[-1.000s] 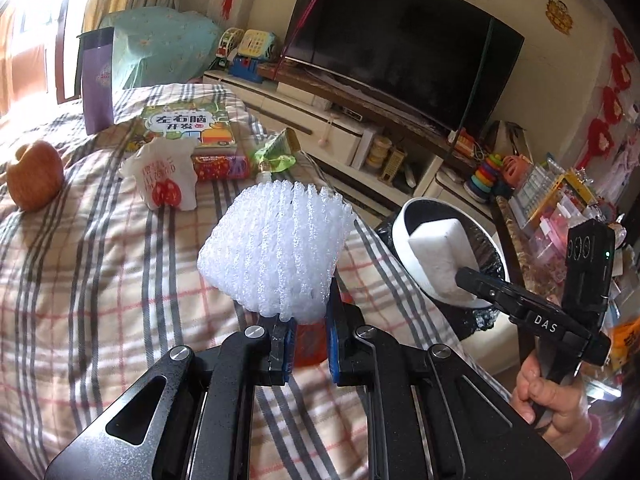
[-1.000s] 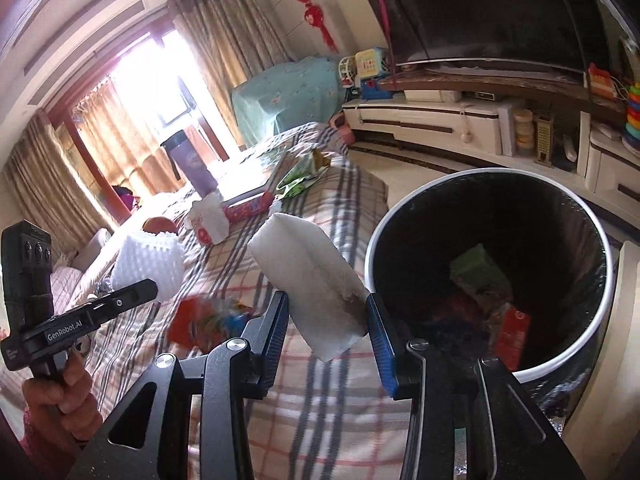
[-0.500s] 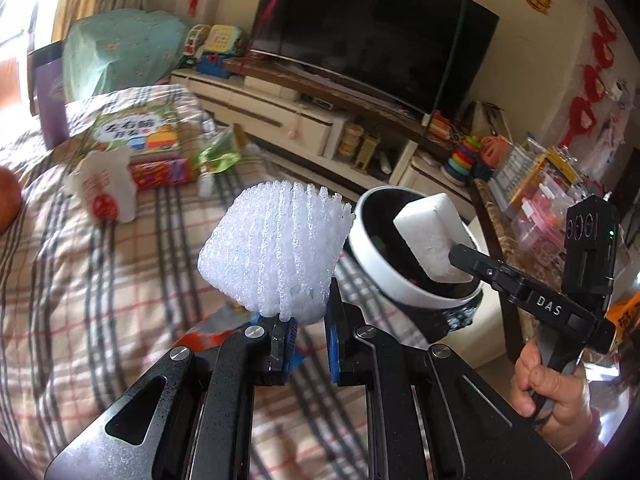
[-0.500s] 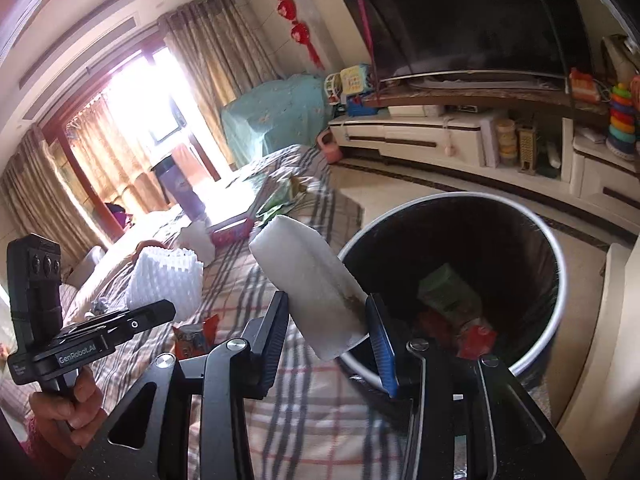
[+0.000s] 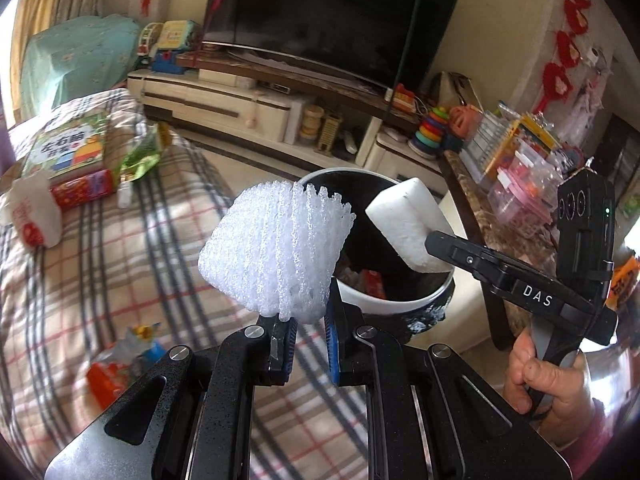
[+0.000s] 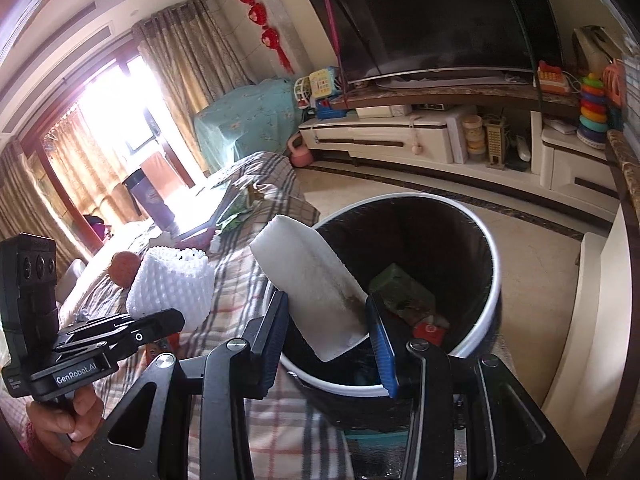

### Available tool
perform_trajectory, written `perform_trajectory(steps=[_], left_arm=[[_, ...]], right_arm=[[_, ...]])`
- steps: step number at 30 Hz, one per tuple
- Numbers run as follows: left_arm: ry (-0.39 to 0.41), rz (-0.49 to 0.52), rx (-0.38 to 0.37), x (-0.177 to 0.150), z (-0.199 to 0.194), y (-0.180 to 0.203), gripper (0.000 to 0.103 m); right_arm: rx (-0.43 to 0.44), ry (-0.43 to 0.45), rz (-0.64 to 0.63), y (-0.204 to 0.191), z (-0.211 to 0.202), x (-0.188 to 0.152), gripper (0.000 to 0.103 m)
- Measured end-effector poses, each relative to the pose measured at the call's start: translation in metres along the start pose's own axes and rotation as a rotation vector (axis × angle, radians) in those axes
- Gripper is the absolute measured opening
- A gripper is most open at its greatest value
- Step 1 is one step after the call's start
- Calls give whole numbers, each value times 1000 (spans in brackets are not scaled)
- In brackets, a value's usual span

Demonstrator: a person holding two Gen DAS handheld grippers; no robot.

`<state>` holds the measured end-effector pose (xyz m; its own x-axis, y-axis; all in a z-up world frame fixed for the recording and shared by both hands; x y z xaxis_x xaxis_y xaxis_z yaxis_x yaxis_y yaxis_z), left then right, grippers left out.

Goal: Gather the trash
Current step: 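Carry the sponge and paper towel over the bin and open both tools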

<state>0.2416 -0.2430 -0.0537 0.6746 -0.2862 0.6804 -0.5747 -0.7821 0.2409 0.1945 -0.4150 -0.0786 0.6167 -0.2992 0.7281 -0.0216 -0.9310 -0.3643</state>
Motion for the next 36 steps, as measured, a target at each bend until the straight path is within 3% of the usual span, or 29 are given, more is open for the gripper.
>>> perform_trajectory(steps=[28,30,32,34,36], left_arm=[[-44,67,-37,27,59,50,13],[-51,71,-37,29,63,52,17],[-59,64,-35,30,66,52,28],[-56,53,-29,30,67,50,49],[-48,46,-21,28,66,47,56]], right_arm=[[-81,-22,29,45,8,19,44],[-88,-23,27,45,9,20,45],[-92,-23,31,46,9,21,48],[-97,-20,40,49,8,23,51],[-93,-13,48,49,6,23,55]])
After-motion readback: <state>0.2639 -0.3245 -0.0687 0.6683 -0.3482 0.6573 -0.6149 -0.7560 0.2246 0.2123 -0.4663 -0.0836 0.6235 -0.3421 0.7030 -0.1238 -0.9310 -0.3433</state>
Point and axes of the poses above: each gripper's, at about its wrist camera, not at the fingertips, and z roughly the way its jaws point, y to its right, x to its top, the point moved 7 cm from there along z, roughly the way its jaws point
